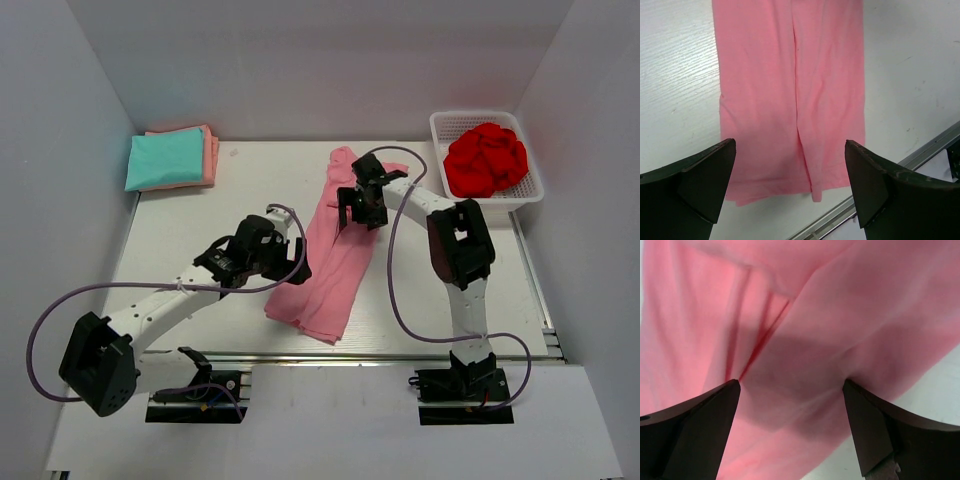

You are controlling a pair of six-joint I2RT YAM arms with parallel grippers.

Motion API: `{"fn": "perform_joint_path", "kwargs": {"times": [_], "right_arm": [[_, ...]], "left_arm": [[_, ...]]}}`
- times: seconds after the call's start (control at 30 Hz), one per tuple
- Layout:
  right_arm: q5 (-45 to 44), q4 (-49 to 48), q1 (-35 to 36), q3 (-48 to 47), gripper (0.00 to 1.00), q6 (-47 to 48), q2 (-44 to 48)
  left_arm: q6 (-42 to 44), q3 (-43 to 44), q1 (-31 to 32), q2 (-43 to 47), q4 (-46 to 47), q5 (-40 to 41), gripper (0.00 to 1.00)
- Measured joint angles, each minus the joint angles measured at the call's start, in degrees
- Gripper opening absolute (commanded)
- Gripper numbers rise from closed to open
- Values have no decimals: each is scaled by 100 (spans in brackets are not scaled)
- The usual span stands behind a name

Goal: Fold and stack the t-shirts
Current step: Rotate the tshirt 90 degrees, then grab the bottom of the folded rectangular tshirt with both arms

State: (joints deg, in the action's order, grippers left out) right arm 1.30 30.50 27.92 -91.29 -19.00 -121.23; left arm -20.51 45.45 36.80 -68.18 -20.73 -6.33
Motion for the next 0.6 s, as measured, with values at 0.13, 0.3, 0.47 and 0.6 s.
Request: {"fn": "perform_joint_path", "kwargs": {"times": [0.13,0.3,0.47,0.6], "right_arm": [[-190,199,-138,-813,90,-92,-562],[-269,404,-452,-2022,90,17,-1281],[-7,398,-883,-2618,90,625,-1591],[238,-24,-940,-1239,90,918,-658]], "left_arm": [[11,0,-26,-258,-7,22,100],[57,2,-31,-584,7,-11,100],[254,109,-31,-1108,114,-367,100],[428,168,-2,-1530,345,-535,100]]}}
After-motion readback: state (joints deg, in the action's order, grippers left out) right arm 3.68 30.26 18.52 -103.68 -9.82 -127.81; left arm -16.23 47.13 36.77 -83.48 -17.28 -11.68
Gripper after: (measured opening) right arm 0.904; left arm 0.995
